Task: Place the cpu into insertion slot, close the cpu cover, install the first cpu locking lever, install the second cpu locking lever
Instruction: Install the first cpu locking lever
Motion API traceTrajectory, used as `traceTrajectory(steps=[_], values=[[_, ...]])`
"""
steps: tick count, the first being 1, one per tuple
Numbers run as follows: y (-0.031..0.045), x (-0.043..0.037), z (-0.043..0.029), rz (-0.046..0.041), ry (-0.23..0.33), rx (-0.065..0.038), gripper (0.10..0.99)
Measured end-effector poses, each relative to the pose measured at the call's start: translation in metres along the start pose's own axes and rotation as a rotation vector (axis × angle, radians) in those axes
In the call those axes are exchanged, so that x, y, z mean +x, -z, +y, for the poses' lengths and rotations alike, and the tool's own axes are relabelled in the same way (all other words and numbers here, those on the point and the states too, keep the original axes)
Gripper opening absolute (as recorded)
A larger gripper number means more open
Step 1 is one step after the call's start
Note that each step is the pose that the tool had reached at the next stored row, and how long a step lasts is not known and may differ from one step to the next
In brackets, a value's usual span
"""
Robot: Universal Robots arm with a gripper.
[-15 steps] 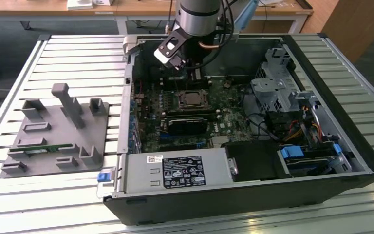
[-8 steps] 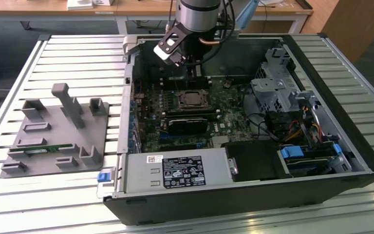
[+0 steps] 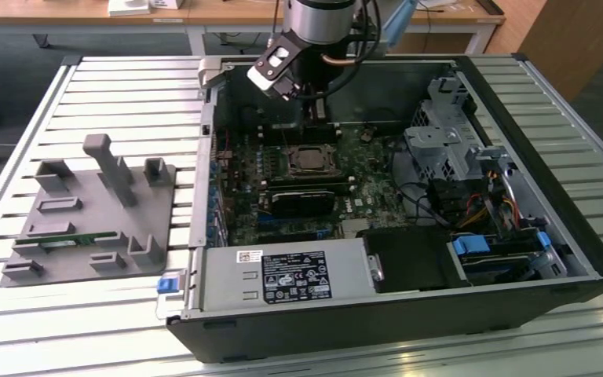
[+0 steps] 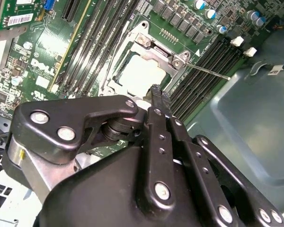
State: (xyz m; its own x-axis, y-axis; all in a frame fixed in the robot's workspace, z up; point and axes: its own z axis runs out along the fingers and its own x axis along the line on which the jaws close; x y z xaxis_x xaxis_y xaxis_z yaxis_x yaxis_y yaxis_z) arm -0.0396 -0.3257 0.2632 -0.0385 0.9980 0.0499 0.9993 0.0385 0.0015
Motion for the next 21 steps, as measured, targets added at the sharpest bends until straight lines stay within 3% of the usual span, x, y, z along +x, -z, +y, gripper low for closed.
traceTrajectory(steps=[4,21], values=[[0.0018,0.0001,0.0,0.0002,0.01,0.0,0.106],[0.0019,0.0001,0.0,-0.0001,0.317,0.016,0.106]])
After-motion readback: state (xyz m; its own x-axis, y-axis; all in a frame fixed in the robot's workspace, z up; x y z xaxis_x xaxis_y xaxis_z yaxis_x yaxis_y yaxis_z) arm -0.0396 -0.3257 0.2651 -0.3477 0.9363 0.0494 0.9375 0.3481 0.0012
